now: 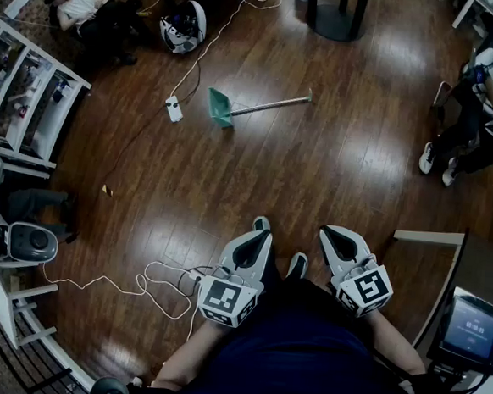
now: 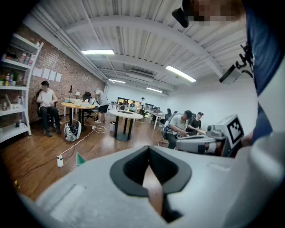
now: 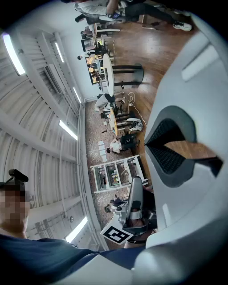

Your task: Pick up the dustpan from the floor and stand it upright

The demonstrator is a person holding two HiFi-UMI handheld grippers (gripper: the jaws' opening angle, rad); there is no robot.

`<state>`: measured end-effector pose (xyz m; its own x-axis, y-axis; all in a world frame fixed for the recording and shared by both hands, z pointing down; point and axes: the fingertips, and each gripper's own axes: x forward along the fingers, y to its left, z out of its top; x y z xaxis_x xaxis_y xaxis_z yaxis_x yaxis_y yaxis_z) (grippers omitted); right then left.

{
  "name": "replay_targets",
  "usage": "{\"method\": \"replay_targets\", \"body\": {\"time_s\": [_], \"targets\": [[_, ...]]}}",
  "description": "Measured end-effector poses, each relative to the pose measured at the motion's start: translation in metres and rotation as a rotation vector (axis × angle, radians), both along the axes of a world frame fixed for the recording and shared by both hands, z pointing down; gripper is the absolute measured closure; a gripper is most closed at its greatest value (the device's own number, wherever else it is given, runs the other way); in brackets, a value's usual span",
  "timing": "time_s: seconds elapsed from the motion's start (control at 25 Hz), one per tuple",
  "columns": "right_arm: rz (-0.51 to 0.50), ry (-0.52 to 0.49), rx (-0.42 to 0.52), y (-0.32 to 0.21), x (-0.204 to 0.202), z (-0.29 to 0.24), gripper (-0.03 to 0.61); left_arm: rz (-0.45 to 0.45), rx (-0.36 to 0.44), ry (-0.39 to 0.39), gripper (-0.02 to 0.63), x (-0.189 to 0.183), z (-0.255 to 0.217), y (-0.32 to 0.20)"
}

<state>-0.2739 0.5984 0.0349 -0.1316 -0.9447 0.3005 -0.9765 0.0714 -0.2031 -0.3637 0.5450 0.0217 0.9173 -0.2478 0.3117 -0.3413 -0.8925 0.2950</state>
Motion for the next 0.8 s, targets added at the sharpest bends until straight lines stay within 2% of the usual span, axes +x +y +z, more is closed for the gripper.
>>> {"method": "replay_targets", "body": {"time_s": [0.32,0.6,0.8], "targets": [[0.055,-0.015,-0.055,-0.087,0.045,0.033,0.568,-0.021,0.011,0.018,0.609,0.039,0.036,-0.1],[0.06,0.046,-0.079,-0.181,0.066,0.013,0.568,-0.045,0.028,0.079,0.609,0.063,0.018,-0.217],[0.054,0.067,-0.121,-0.213,0.079,0.01,0.568,-0.043,0.011,0.079,0.609,0.081,0.019,-0.258]]}}
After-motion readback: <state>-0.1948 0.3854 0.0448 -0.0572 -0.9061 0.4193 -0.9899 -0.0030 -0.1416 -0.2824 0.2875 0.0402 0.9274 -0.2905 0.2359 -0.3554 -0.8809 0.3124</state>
